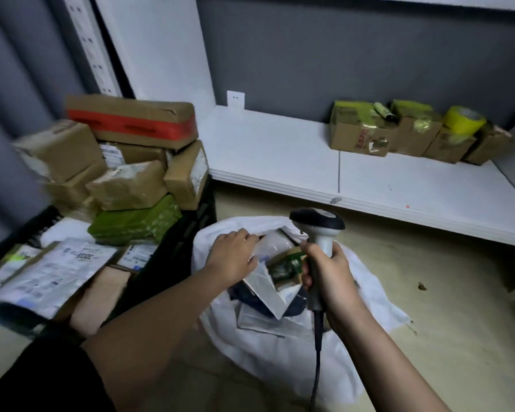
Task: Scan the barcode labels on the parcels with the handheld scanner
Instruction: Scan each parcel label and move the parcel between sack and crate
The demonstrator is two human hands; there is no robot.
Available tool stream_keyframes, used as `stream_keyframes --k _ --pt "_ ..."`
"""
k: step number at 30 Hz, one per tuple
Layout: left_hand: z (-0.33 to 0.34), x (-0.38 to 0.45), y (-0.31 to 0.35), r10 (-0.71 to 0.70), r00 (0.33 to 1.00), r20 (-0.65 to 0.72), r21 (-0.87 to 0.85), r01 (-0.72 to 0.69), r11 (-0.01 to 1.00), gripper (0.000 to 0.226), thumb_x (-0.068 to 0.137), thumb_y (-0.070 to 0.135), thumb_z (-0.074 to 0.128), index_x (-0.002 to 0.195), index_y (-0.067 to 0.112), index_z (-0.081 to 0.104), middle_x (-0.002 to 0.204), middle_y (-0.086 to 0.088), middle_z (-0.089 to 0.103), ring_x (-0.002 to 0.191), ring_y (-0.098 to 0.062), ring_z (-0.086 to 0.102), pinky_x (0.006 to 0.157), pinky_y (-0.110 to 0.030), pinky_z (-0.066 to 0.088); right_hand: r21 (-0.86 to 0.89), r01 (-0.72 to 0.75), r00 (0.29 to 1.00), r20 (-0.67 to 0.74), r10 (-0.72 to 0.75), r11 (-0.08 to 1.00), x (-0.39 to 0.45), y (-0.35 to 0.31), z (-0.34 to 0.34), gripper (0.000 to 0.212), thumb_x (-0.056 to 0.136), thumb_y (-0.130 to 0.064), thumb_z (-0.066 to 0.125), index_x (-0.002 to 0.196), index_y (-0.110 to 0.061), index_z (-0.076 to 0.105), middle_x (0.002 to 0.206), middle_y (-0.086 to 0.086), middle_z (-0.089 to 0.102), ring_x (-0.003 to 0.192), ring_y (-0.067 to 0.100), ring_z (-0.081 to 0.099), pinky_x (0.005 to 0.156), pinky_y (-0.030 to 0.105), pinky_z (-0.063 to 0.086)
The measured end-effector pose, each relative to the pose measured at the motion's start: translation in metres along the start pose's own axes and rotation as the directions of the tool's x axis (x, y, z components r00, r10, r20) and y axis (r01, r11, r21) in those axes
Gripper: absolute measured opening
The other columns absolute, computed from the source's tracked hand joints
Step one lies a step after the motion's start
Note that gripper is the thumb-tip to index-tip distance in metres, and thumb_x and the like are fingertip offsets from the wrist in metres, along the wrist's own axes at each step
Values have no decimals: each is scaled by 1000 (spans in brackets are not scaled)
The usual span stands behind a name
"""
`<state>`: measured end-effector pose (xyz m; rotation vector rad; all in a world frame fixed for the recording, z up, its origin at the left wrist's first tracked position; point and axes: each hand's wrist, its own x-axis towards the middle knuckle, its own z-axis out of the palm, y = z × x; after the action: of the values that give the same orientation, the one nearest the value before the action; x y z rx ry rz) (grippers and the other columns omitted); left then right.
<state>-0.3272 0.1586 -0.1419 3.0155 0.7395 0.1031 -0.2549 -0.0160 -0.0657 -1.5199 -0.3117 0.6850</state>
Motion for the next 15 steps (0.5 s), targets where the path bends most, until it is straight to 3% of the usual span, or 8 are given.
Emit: stream_keyframes --k 8,15 --pt "-81 -91 -145 -299 946 -128 82 310 947 51 93 41 49 139 21 38 131 -4 45 122 -25 46 95 -36 38 -20 14 987 158 -11 1000 -27 -5 100 10 95 -11 57 93 -8 47 50 4 46 37 14 38 41 27 31" --pt "-104 -132 -249 -578 812 -86 10 580 814 70 86 48 59 142 17 30 139 -10 37 130 -29 39 103 -42 35 -40 80 963 260 -67 996 -27 -16 189 13 94 -10 58 92 -9 45 47 2 46 35 13 37 41 24 28"
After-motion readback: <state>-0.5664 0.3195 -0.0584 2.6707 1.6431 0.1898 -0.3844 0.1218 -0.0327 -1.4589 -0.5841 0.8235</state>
